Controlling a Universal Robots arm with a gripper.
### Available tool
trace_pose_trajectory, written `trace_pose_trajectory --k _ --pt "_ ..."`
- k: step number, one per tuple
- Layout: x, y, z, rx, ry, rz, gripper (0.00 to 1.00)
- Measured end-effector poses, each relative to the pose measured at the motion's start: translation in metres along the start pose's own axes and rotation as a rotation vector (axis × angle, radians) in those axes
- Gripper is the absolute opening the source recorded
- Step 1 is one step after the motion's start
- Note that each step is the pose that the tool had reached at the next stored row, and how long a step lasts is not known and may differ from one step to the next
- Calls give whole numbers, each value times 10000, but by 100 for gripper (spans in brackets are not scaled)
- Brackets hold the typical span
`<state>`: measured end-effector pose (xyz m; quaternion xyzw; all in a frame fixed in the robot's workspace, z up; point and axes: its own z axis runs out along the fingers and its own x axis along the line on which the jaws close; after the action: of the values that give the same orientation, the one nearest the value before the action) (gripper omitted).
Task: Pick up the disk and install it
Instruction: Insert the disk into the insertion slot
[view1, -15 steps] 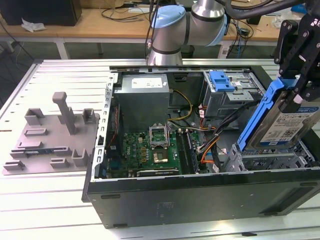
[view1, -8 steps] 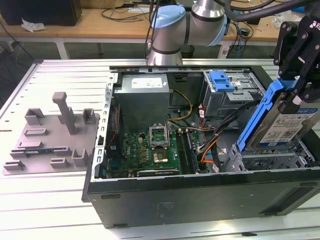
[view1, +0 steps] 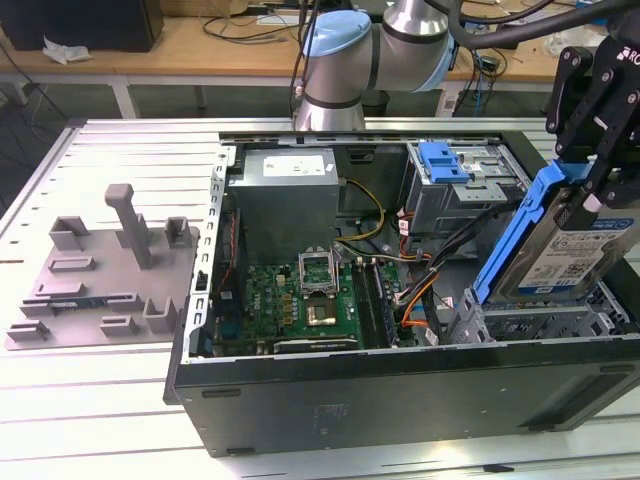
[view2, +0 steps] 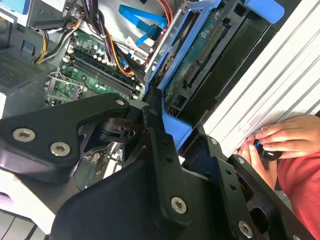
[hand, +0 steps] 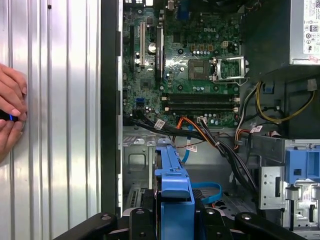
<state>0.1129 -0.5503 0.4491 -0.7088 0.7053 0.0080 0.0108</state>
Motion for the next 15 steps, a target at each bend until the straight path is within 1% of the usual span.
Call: trace_pose_trajectory --k 15 --pt "2 -3 78 1 0 15 37"
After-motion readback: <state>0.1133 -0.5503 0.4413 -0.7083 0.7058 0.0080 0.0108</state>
